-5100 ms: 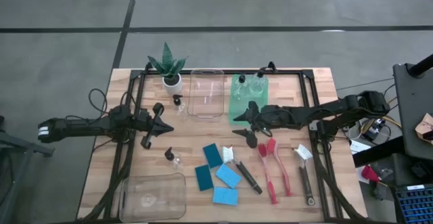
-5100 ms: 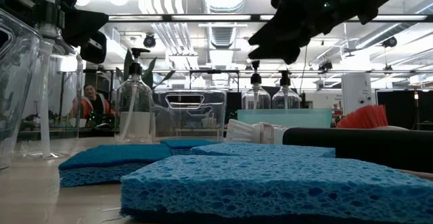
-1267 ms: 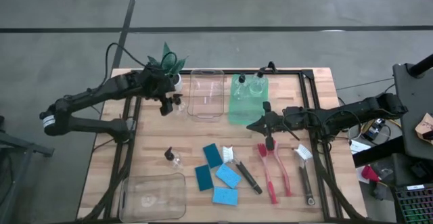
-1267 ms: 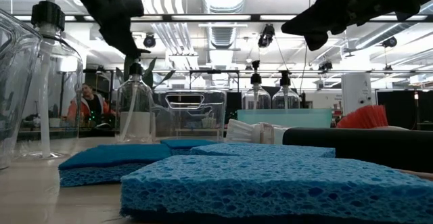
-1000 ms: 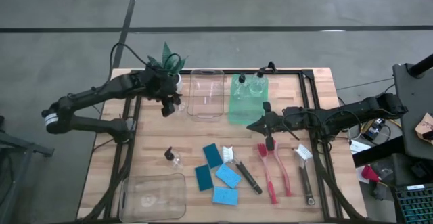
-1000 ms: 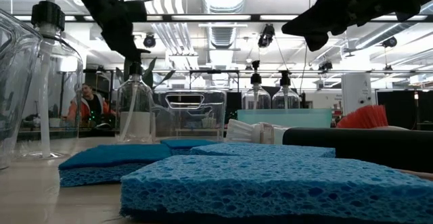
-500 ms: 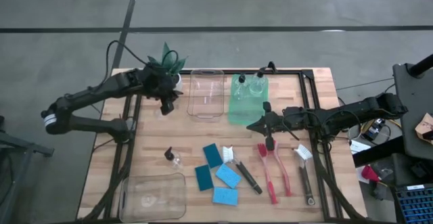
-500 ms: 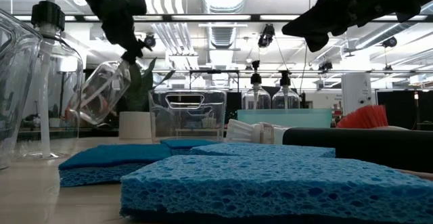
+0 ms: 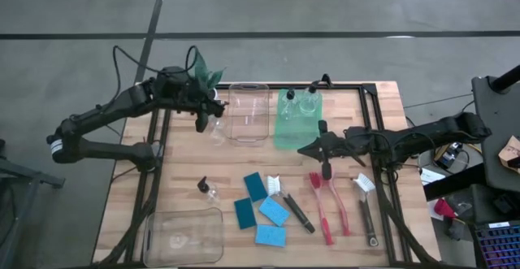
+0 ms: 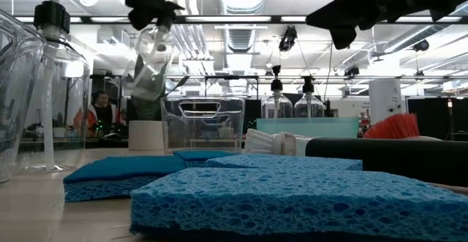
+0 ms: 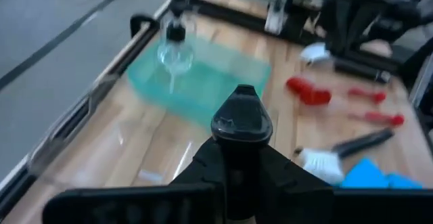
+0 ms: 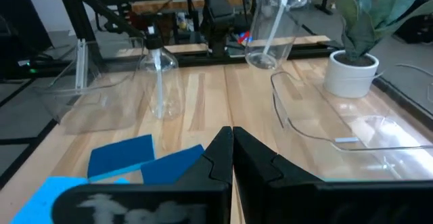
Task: Pick & Place Kitchen Sink Supplies
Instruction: Put the transparent soap dispenser into the green bin
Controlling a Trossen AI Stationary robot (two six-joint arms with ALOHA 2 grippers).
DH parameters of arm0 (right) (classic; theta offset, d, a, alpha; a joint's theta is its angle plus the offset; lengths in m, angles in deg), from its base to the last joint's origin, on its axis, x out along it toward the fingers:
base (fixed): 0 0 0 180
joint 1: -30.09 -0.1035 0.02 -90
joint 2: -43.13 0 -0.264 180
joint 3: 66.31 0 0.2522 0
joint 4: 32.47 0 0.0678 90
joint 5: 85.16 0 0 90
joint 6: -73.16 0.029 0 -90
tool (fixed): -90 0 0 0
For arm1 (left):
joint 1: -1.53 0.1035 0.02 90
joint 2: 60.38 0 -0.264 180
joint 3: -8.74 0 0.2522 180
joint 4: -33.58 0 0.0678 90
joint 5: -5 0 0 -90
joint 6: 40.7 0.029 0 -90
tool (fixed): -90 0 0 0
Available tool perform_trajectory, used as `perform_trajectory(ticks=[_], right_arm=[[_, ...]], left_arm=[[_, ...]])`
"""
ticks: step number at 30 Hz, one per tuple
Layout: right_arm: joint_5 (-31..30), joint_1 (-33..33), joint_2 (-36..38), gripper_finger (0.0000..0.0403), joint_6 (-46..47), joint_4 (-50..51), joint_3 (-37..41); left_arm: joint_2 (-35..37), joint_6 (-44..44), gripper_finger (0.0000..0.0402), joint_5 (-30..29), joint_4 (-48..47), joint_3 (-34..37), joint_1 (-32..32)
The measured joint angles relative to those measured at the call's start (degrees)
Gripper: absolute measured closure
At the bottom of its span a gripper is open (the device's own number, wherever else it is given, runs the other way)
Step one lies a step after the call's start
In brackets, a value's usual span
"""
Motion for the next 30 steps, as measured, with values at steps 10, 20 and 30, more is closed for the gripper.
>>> perform_trajectory(ticks=[10,20,30], right_arm=[[-0.1,-0.4,4.2,0.0394,0.4,-2.7,2.0],[-0.1,-0.4,9.8,0.0394,-0.7,-4.7,4.0],[-0.1,-0.4,13.1,0.0394,-3.2,-4.4,4.0]], left_arm=[[-1.3,-6.3,0.037,0.2,13.1,0.9,-2.4],[-9.9,-7.1,0.0369,0.2,30.3,1.9,-7.3],[-19.9,-6.8,0.037,0.0,46.7,1.8,-9.7]])
